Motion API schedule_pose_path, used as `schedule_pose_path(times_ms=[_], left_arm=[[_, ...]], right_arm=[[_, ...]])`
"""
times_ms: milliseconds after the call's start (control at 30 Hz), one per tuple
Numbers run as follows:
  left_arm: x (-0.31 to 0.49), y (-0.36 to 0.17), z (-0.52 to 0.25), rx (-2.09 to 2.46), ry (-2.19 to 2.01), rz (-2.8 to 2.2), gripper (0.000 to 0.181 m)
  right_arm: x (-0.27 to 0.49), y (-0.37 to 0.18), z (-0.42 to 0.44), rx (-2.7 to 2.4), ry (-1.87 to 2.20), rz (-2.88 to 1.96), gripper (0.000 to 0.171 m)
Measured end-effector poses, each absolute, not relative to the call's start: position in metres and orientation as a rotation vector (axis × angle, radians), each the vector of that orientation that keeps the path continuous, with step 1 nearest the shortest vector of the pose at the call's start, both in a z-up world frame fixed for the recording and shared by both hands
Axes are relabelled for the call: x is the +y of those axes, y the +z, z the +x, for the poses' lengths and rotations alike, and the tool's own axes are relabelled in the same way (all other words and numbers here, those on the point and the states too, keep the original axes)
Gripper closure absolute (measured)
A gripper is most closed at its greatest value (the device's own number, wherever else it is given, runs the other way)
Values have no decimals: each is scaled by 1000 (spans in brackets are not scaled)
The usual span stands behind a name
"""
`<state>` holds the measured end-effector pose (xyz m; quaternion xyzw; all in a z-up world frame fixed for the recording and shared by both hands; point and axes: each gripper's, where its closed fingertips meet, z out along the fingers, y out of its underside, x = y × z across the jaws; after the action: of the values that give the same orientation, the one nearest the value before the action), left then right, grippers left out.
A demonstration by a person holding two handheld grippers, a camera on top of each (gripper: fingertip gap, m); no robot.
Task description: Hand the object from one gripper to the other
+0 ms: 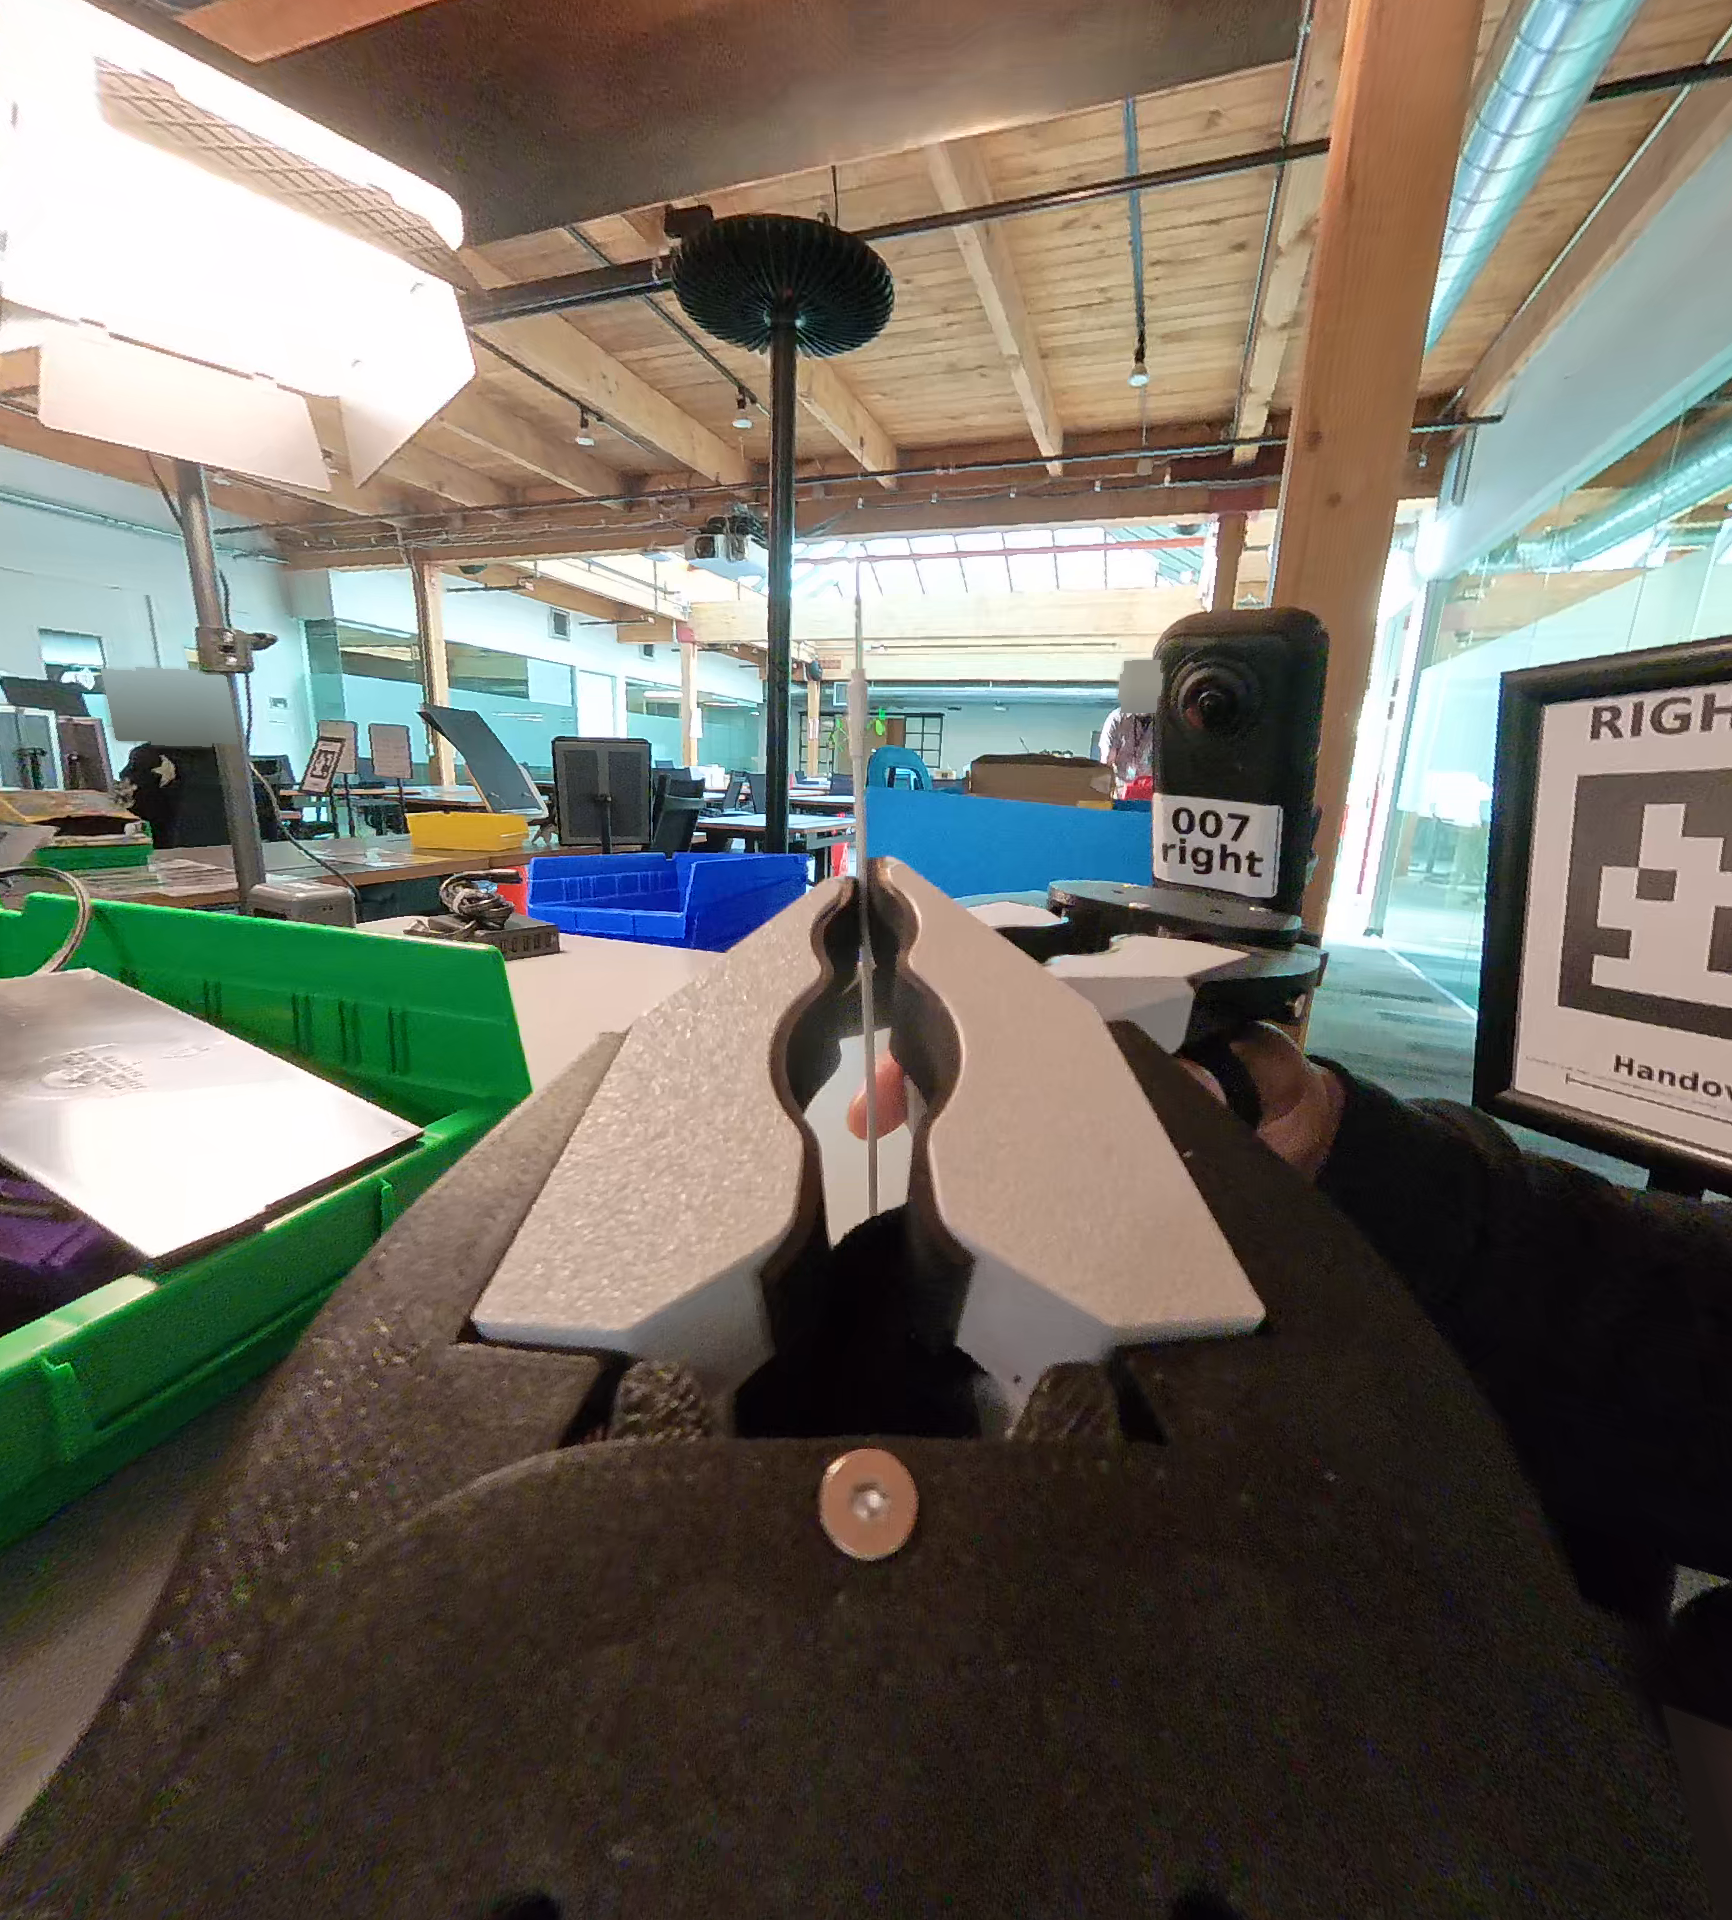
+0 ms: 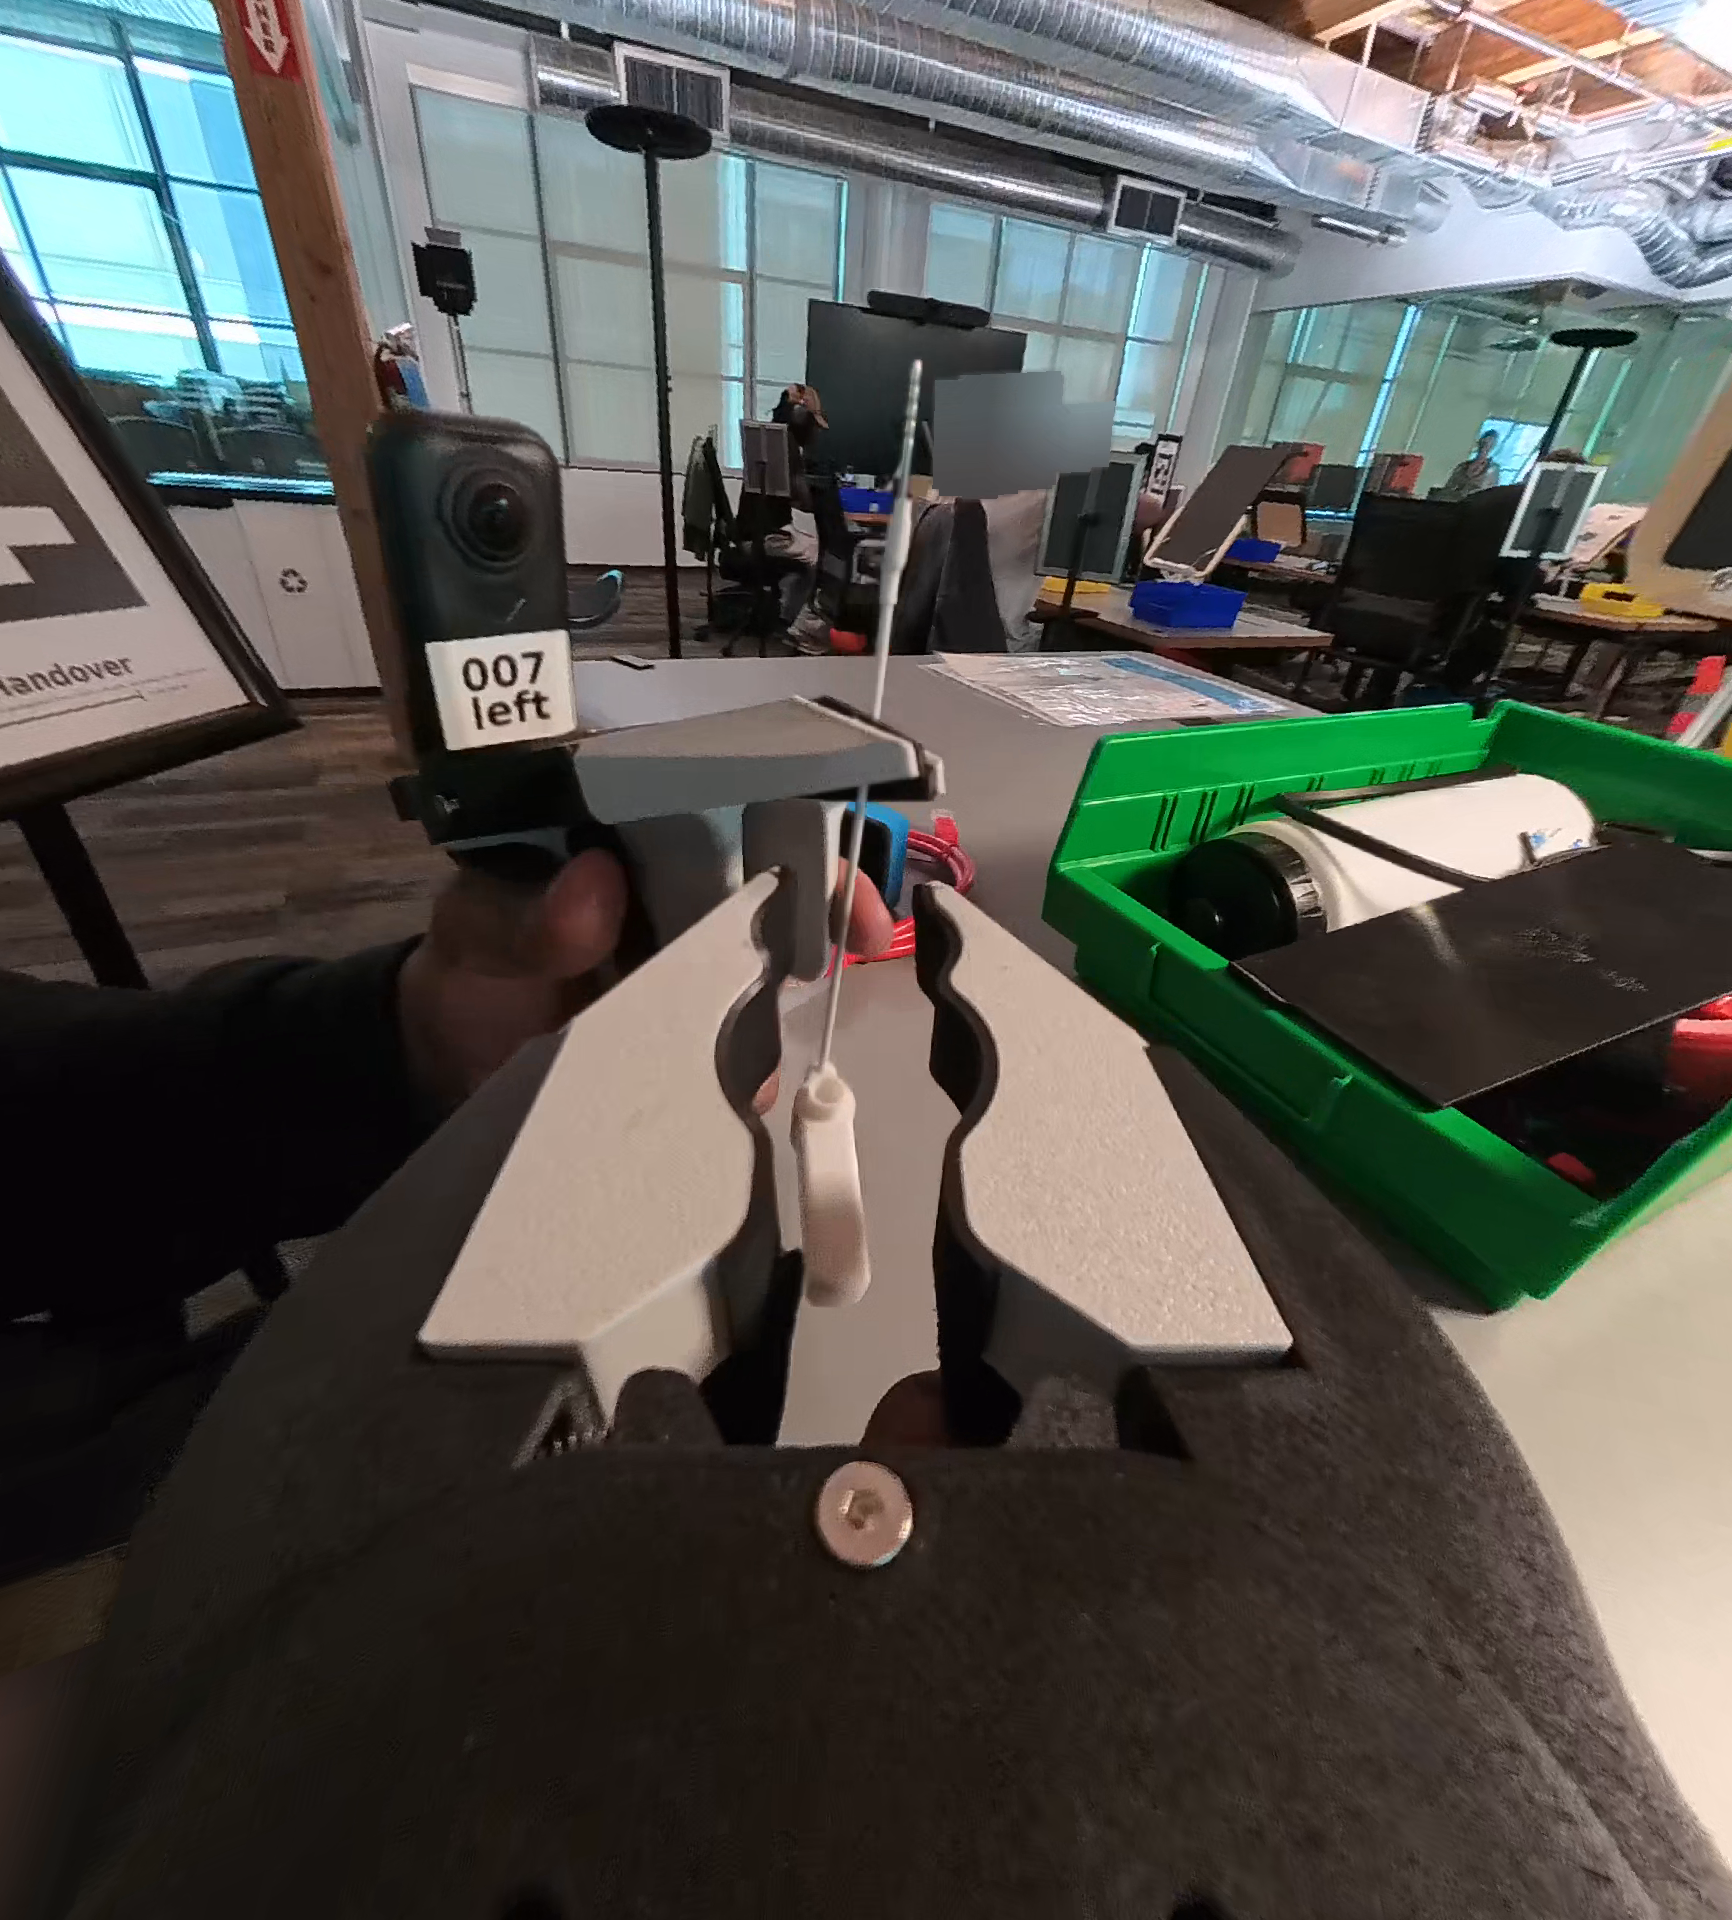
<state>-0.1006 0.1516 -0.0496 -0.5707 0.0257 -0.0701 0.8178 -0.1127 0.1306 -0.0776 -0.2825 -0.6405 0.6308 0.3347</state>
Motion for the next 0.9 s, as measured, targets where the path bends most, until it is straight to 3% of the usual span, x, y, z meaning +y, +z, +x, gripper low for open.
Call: schedule_pose_path(times_ms=[100,167,267,367,467,700,900], left_arm=[[154,-52,-96,73,-165,-1241,180],[156,-54,-95,75,-185,-1258,180],[155,-53,-98,58,-188,-1251,178],[148,-47,-110,-5,-151,-1183,155],[147,-46,-115,-34,-157,-1173,152],[159,-54,-105,19,-111,-1260,154],[170,-64,-92,93,-42,-1350,168]], right_arm=[[130,-75,-115,-1632,1618,-719,154],[131,-68,-113,-1592,1627,-705,168],[135,-66,-115,-1573,1603,-717,169],[141,-60,-114,-1531,1652,-746,169],[148,-51,-112,-1476,1735,-783,169],[158,-45,-112,-1403,1793,-819,169],[151,-48,-112,-1429,1813,-807,169]])
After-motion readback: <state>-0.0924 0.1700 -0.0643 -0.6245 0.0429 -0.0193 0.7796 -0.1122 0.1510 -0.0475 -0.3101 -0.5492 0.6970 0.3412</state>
